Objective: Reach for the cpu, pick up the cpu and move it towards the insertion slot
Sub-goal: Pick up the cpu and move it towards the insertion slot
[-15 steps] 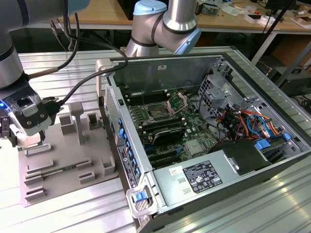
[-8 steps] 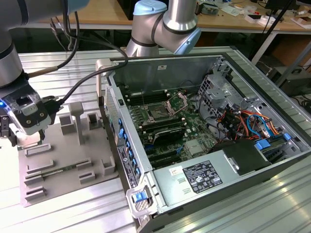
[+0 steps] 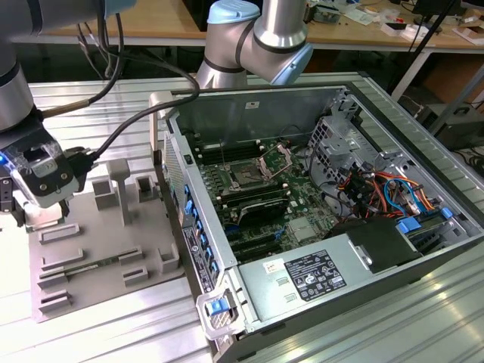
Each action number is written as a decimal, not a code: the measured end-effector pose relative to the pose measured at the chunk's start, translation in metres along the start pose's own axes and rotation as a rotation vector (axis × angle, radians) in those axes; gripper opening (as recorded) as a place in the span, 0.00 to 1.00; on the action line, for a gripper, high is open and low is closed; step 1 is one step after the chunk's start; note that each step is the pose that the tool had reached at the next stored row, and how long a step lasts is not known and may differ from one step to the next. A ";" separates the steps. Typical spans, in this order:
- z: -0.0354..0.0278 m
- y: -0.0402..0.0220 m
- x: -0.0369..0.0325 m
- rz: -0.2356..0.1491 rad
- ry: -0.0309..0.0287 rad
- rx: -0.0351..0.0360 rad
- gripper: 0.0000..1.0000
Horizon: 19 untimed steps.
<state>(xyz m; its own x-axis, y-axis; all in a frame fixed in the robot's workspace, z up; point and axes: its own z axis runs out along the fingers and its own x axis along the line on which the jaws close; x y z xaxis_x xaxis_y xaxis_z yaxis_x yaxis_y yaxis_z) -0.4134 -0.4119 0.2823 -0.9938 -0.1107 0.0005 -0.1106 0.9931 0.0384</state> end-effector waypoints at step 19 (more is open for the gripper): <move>-0.0080 0.0003 0.0000 0.000 0.0000 0.0000 0.55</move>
<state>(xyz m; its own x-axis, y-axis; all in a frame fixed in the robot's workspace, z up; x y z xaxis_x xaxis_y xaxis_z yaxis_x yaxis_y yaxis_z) -0.4133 -0.4119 0.2902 -0.9939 -0.1106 0.0005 -0.1105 0.9931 0.0384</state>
